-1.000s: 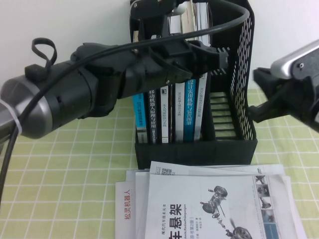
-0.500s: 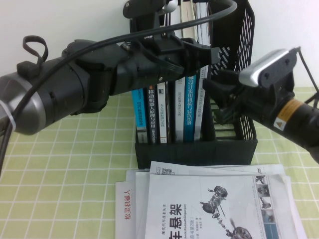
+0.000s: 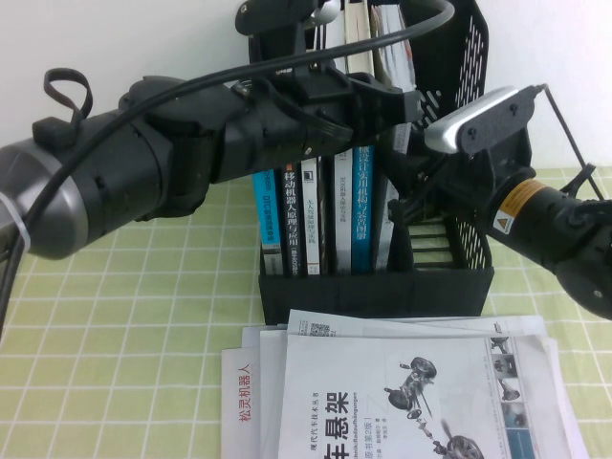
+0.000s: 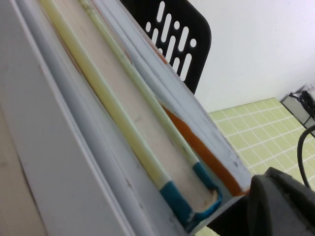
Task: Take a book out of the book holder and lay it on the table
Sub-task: Pick up the right side book from the book shelf
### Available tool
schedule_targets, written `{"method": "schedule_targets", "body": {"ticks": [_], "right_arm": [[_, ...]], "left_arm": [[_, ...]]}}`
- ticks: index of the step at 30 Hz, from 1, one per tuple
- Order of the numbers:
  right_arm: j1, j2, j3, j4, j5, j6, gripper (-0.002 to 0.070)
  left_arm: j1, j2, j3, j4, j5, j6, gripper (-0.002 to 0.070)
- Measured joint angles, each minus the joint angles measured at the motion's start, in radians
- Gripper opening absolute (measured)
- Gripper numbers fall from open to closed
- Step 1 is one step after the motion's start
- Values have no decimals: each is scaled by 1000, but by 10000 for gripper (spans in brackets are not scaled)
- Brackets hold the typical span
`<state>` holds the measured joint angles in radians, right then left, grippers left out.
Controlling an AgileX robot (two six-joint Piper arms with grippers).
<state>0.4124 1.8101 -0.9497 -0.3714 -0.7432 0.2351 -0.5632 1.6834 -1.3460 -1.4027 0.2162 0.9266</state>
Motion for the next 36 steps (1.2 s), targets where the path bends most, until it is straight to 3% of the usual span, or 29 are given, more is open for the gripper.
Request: {"method": "schedule_targets", "body": {"ticks": [6, 12, 25, 36], "right_arm": [[0, 57, 0, 17, 16, -7, 276], [0, 74, 0, 15, -35, -7, 114], [-2, 35, 38, -32, -104, 53, 118], [2, -182, 69, 47, -128, -67, 118]], "left_arm": [[0, 0, 0, 0, -3, 0, -3], [0, 0, 0, 0, 33, 0, -3], [0, -105, 0, 22, 157, 61, -2], [0, -339, 0, 23, 139, 96, -3]]}}
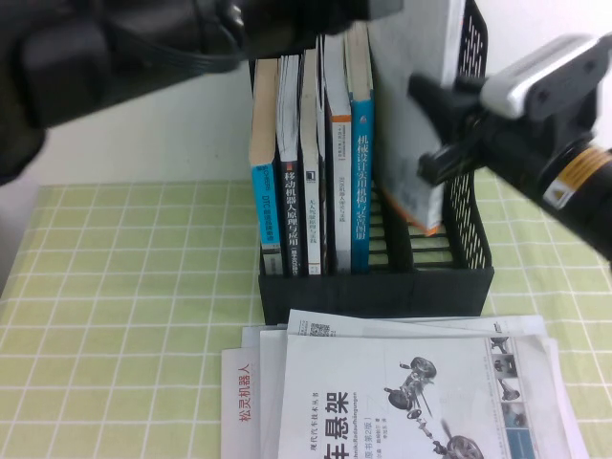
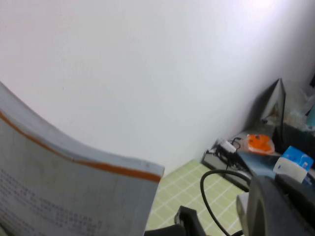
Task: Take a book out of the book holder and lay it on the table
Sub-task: Pick up the right side book from the book shelf, then place the picked book on the book
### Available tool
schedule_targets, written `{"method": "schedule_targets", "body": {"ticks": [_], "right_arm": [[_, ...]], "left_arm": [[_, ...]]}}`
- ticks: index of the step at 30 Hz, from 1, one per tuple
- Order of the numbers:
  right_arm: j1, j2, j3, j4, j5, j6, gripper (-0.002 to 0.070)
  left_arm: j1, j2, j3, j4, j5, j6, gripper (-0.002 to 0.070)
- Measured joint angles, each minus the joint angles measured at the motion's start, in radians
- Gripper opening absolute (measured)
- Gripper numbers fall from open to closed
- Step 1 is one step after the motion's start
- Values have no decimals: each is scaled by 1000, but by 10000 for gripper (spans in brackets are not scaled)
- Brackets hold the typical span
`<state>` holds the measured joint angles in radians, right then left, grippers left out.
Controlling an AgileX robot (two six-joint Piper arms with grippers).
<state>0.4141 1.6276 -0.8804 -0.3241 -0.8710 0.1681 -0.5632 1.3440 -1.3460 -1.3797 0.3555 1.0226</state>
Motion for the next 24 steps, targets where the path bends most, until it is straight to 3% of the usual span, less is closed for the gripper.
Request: {"method": "schedule_targets", "body": {"ticks": [7, 14, 18, 24], "right_arm": [[0, -191, 0, 103, -25, -117, 118], [0, -379, 2, 41, 31, -112, 118], [0, -468, 2, -115, 147, -6, 118], [0, -512, 2, -511, 215, 294, 117]], "left_arm": [[0, -148, 0, 86, 0, 4, -3], [0, -298, 0, 264, 6, -38, -3], [0, -382, 0, 438, 41, -148, -3], [0, -489, -7, 772, 120, -408, -3]]}}
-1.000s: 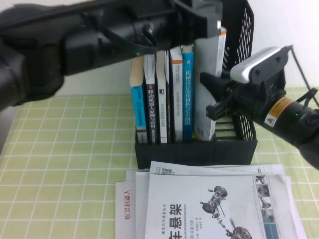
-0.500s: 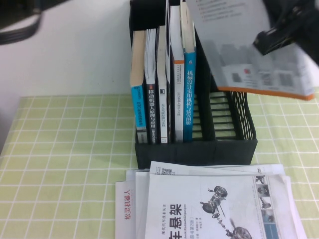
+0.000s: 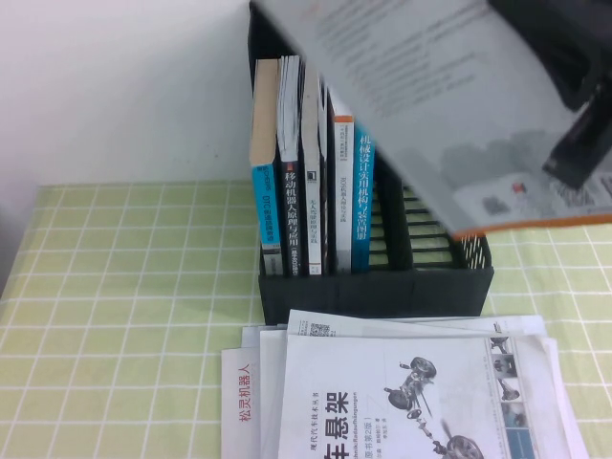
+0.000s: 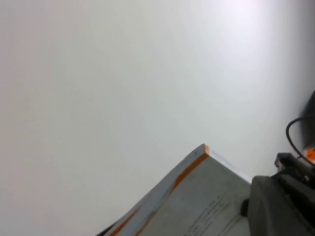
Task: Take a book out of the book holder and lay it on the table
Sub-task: Place the picked book on the book
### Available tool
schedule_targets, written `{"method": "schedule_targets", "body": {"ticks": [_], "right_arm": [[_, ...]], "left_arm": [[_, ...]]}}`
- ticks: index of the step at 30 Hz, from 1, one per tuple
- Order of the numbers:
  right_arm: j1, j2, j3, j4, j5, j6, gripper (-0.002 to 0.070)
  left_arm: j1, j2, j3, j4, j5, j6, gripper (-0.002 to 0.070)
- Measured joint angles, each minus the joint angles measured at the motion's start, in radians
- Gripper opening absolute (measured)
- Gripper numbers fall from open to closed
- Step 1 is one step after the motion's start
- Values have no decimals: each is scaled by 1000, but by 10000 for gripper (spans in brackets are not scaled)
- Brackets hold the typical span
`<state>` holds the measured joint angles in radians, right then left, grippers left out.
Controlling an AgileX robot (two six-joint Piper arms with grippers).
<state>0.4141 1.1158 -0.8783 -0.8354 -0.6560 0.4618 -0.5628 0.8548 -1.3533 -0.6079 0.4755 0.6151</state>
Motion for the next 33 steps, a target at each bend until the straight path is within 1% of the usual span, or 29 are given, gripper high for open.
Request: {"method": "schedule_targets", "body": {"ticks": [3, 6, 11, 14, 16, 19, 24, 29, 33], "right_arm": [[0, -15, 0, -184, -32, 154, 117], [0, -25, 0, -399, -74, 312, 117], [0, -21, 0, -750, -121, 511, 117], [0, 7, 1, -923, -142, 584, 117], [0, 34, 8, -961, -145, 584, 117], [0, 91, 10, -973, -148, 552, 117], [0, 199, 10, -973, -102, 441, 117], [0, 275, 10, -973, -30, 284, 117], [0, 285, 10, -970, -9, 207, 117]], "left_arm": [[0, -23, 0, 127, 61, -144, -3], [0, -33, 2, 197, 147, -226, -3], [0, -45, 75, 221, 268, -257, -3], [0, -45, 166, 225, 297, -259, -3], [0, -45, 231, 225, 300, -265, -3], [0, -45, 333, 210, 285, -276, -3], [0, -41, 474, 174, 249, -278, -3], [0, -41, 523, 152, 229, -279, -3], [0, -41, 528, 141, 209, -282, -3]]}}
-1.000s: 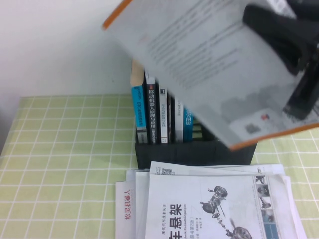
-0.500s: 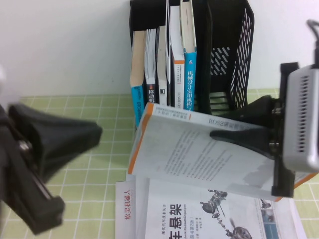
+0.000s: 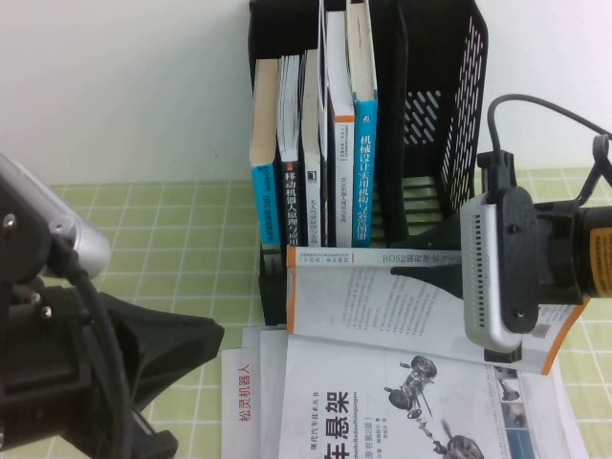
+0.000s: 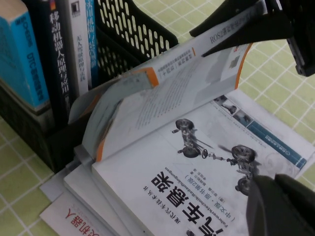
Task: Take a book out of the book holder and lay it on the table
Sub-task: Place the picked book on the book
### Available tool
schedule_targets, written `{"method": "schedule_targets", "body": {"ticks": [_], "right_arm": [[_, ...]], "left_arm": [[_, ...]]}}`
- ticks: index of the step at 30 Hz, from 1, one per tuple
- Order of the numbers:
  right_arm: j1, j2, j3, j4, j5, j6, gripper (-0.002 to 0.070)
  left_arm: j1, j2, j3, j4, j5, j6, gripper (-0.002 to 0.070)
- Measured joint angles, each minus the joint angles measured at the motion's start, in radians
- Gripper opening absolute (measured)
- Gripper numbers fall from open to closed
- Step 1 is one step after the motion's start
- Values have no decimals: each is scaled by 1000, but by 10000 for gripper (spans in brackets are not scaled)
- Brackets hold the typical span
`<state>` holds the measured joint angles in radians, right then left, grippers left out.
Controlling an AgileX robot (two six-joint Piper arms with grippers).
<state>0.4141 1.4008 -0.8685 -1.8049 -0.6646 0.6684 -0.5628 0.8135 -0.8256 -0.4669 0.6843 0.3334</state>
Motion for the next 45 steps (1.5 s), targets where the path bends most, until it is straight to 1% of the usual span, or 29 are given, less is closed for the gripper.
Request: {"method": "schedule_targets", "body": {"ticks": [4, 8, 13, 18, 21, 29, 33, 38, 43, 45], "right_arm": [[0, 0, 0, 0, 2, -35, 117], [0, 3, 0, 10, 6, -108, 117], [0, 5, 0, 41, 66, -187, 117], [0, 5, 0, 123, 104, -290, 117], [0, 5, -4, 147, 104, -318, 117], [0, 25, -9, 154, 112, -328, 117], [0, 40, -9, 124, 69, -327, 117], [0, 42, -9, 42, 8, -209, 117], [0, 42, 16, 21, -37, -155, 117], [0, 42, 23, 17, -50, -108, 117]], "left_arm": [[0, 0, 0, -2, -23, 0, -3], [0, 0, 0, -2, -48, 0, -3], [0, 0, 0, -5, -63, 0, -3], [0, 0, 0, -5, -69, 0, -3], [0, 0, 0, -7, -69, 0, -3], [0, 0, 0, -36, -71, 0, -3], [0, 0, 0, -48, -72, -1, -3], [0, 0, 0, -57, -73, -1, -3], [0, 0, 0, -73, -70, -1, -3], [0, 0, 0, -75, -67, -1, -3]]}}
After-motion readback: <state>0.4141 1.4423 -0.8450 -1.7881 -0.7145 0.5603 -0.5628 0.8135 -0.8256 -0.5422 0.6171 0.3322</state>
